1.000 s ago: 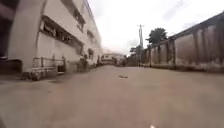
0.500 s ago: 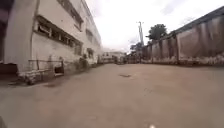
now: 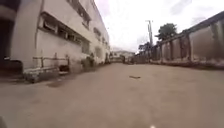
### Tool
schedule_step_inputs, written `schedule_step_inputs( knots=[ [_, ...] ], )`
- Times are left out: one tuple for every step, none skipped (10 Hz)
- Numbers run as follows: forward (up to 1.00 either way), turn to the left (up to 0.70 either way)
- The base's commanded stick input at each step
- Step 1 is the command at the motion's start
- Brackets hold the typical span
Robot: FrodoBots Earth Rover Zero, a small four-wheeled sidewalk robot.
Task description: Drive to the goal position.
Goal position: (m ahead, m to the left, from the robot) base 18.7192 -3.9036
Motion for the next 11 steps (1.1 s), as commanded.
schedule_step_inputs(
  knots=[
    [0.70,0.00],
    [0.70,0.00],
    [0.70,0.00],
    [0.70,0.00],
    [0.70,0.00],
    [0.70,0.00],
    [0.70,0.00],
    [0.70,-0.04],
    [0.70,-0.17],
    [0.70,-0.15],
    [0.70,0.00]
  ],
)
